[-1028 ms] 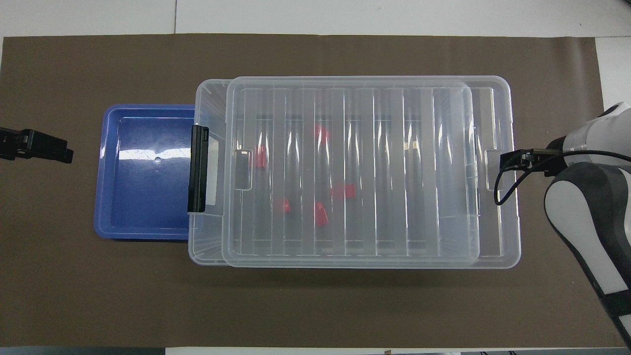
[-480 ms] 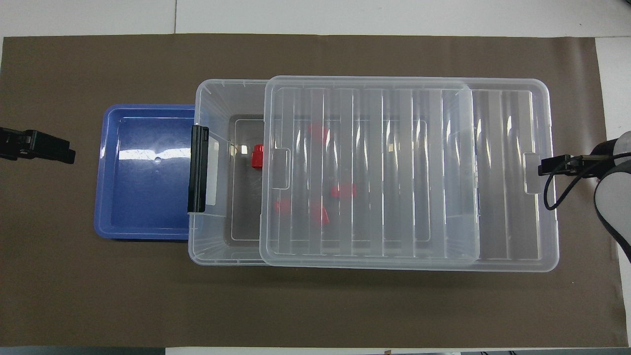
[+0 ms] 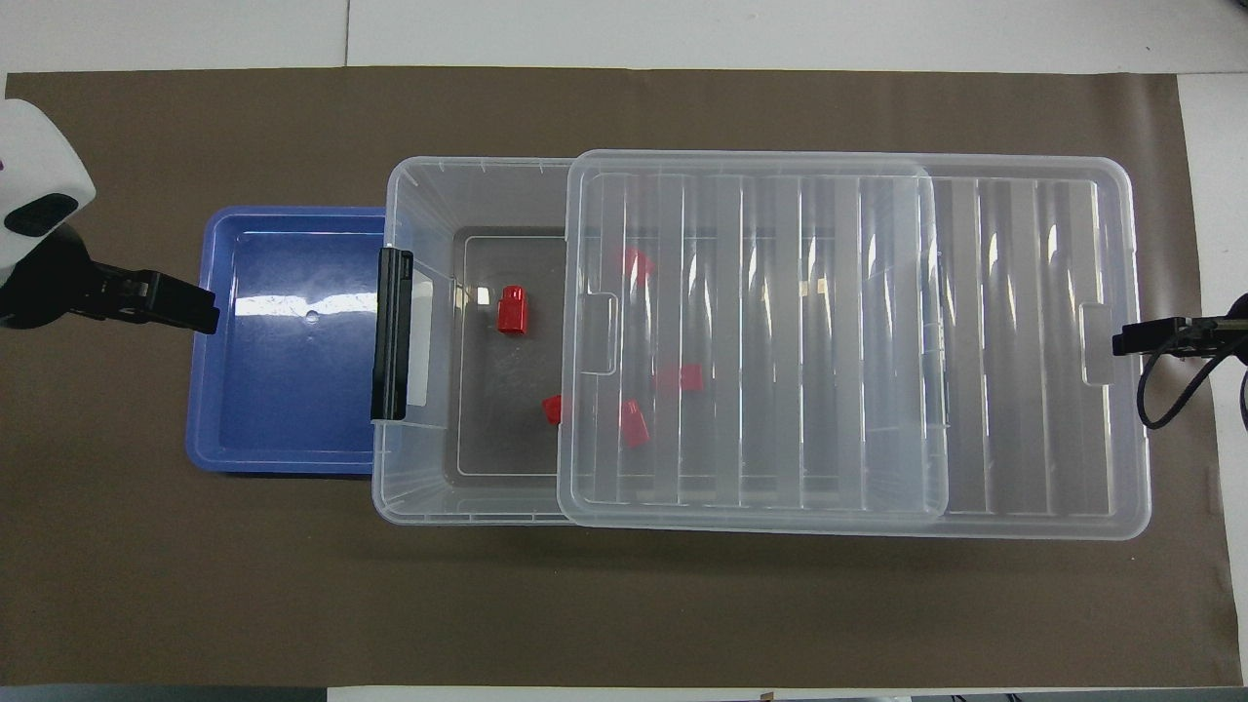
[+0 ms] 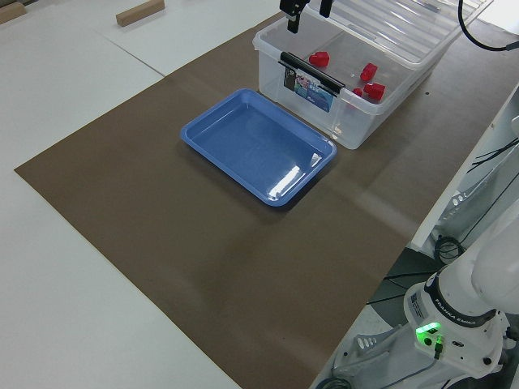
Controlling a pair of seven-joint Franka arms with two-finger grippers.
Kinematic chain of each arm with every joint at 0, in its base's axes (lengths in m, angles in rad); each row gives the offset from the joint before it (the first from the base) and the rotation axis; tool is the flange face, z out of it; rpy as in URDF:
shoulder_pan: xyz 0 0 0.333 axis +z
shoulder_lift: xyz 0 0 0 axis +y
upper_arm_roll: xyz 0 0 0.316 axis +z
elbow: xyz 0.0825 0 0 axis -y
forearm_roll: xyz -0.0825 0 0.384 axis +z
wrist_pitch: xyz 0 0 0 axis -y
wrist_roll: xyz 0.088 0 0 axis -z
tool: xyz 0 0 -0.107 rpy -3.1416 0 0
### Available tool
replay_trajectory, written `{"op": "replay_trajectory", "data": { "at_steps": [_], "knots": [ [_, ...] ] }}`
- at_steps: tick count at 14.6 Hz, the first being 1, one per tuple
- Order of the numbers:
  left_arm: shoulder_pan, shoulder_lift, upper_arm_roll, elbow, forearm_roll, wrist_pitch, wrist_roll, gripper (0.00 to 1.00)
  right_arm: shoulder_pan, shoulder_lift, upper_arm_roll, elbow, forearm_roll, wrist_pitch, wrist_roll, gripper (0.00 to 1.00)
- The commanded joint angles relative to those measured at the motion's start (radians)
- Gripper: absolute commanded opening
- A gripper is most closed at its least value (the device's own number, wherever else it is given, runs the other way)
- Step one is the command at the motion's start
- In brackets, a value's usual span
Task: Place red block in blue tray from box
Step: 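Reach the left gripper over the tray into the opened box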
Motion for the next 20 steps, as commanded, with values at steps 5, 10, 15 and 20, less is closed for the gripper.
{"op": "replay_trajectory", "data": {
  "at_steps": [5,10,15,20],
  "knots": [
    [-0.157,-0.06,0.008,-0.213,-0.004,0.244,-0.111,1.0,-0.009,-0.009,-0.022,-0.006,0.006,0.011,-0.047,1.0],
    [-0.234,0.029,0.008,-0.261,-0.004,0.369,-0.184,1.0,0.005,0.001,-0.019,0.049,0.006,-0.039,-0.04,1.0],
    [-0.287,0.153,0.008,-0.269,0.007,0.497,-0.284,1.0,0.06,0.008,-0.009,0.2,0.005,-0.205,0.002,1.0],
    [-0.292,0.244,0.008,-0.271,0.017,0.585,-0.306,1.0,0.1,-0.011,0.019,0.332,0.002,-0.374,0.069,1.0]
  ]
}}
